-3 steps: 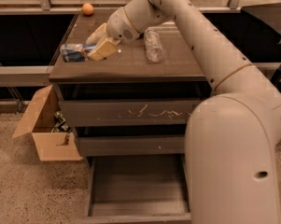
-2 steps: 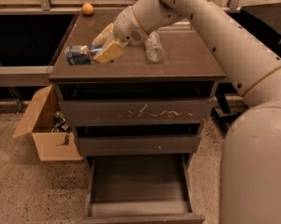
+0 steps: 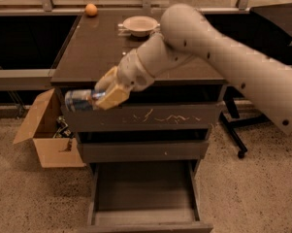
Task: Place redbull can into bottom drawer
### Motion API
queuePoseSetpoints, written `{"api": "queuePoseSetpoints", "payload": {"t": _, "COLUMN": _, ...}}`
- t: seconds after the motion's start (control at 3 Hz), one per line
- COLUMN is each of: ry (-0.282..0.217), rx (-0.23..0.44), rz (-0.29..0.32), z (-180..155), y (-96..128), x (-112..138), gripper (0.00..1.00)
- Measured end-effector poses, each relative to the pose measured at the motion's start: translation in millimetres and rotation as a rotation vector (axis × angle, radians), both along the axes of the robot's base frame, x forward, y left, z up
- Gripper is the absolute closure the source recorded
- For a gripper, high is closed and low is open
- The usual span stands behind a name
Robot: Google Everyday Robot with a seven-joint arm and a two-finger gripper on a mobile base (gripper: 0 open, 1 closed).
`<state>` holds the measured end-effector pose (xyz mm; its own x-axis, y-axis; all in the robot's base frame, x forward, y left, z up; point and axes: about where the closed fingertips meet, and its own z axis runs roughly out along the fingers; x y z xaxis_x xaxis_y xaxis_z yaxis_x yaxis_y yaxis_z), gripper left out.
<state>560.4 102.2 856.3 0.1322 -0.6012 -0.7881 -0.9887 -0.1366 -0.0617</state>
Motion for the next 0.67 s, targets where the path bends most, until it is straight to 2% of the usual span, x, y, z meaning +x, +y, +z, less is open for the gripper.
{"api": "queuePoseSetpoints", "payload": {"t": 0.33, "ry": 0.115, "rx": 0.015, "rz": 0.01, "z": -54.4, "y": 11.8, "x": -31.4, "gripper": 1.0}}
{"api": "queuePoseSetpoints", "payload": {"t": 0.67, "ry": 0.132, "rx": 0.005, "rz": 0.019, "z": -64.1, "y": 13.6, "x": -38.6, "gripper": 1.0}}
